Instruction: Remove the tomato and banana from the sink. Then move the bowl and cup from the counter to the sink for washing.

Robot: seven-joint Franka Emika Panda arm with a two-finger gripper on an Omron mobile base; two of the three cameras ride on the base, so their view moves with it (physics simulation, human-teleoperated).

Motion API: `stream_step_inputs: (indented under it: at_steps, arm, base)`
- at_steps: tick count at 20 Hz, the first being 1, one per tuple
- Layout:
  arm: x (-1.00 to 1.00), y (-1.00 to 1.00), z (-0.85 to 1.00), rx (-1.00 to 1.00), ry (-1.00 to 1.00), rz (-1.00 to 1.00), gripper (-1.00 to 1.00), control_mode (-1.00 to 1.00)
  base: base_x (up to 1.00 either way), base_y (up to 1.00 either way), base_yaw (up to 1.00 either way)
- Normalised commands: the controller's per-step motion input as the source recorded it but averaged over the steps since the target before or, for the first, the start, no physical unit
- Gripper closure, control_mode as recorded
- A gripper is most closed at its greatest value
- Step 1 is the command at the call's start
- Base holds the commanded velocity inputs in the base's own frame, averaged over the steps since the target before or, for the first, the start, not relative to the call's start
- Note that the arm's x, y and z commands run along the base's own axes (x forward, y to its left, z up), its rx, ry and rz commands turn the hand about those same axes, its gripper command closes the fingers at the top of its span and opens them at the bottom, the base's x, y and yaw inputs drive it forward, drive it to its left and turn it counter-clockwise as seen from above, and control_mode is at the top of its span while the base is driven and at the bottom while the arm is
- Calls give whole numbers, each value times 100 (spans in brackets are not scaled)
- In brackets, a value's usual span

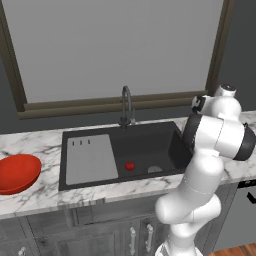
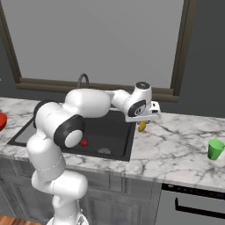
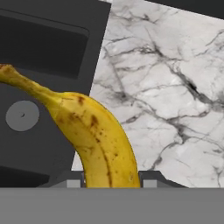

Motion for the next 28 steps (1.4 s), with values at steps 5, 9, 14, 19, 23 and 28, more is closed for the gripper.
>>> stream_step_inputs:
  at_steps: [5,9,14,19,23,28]
  arm:
    - [0,-23,-12,0,0,-3,100,-100]
    - [1,-17,-14,0,0,-3,100,-100]
    - [5,-17,-16,0,3,-3,100,-100]
    - [8,-16,-18,0,11,-3,100,-100]
    - [8,-12,-17,0,12,-2,100,-100]
    - [5,-8,-17,1,5,-1,100,-100]
  base:
    - [0,0,0]
    - [0,0,0]
    - [0,0,0]
    - [0,0,0]
    - [0,0,0]
    - [0,0,0]
